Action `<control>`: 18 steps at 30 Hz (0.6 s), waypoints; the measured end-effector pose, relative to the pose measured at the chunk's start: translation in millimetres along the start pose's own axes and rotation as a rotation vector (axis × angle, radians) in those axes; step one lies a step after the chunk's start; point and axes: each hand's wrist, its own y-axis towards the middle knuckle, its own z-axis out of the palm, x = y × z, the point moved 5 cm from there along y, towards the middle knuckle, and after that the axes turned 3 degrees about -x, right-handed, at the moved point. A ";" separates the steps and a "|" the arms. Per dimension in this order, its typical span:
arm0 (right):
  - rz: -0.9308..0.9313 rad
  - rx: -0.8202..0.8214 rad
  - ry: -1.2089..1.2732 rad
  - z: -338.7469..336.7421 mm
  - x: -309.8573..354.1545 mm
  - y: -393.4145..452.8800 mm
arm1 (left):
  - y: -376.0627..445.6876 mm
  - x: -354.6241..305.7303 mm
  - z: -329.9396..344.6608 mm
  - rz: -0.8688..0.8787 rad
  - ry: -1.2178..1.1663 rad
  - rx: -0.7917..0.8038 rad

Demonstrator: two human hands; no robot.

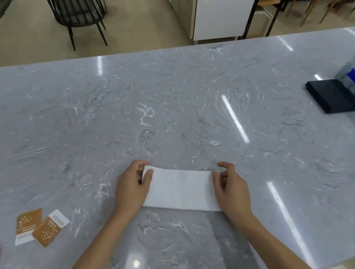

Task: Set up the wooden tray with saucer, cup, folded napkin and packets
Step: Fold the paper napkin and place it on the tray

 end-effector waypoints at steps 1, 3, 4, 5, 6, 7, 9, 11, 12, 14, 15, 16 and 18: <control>0.002 -0.014 -0.019 0.9 -1.9 -0.5 | -1.1 -0.6 0.8 0.018 0.018 -0.013; 0.007 -0.029 -0.041 1.2 -4.4 -1.3 | -2.9 -2.7 1.9 0.052 0.055 -0.034; 0.010 -0.034 -0.041 1.3 -5.2 -1.8 | -3.2 -4.1 2.4 0.062 0.069 -0.043; 0.015 -0.040 -0.038 1.2 -5.9 -2.1 | -3.0 -5.0 2.9 0.068 0.076 -0.051; 0.019 -0.048 -0.036 0.9 -6.4 -2.1 | -2.9 -5.9 3.4 0.069 0.076 -0.060; 0.022 -0.057 -0.039 0.5 -6.8 -1.9 | -2.8 -6.6 4.0 0.069 0.077 -0.069; 0.023 -0.063 -0.047 0.1 -7.3 -1.0 | -4.0 -7.9 6.2 0.075 0.114 -0.083; 0.034 -0.050 -0.053 -0.3 -5.7 0.0 | -6.8 -10.1 7.2 0.095 0.223 -0.109; 0.041 -0.040 -0.072 -0.2 -3.8 -0.5 | -8.2 -10.9 6.5 0.108 0.288 -0.132; -0.018 -0.070 -0.214 0.3 5.9 -3.5 | -11.5 -16.7 4.1 0.186 0.398 -0.194; -0.100 -0.106 -0.301 2.1 15.8 -7.5 | -14.2 -23.9 5.2 0.256 0.413 -0.220; -0.202 -0.138 -0.351 6.0 27.6 -12.7 | -17.0 -32.9 9.1 0.330 0.393 -0.227; -0.366 -0.120 -0.366 20.8 47.3 -22.1 | -21.8 -52.3 24.0 0.449 0.327 -0.156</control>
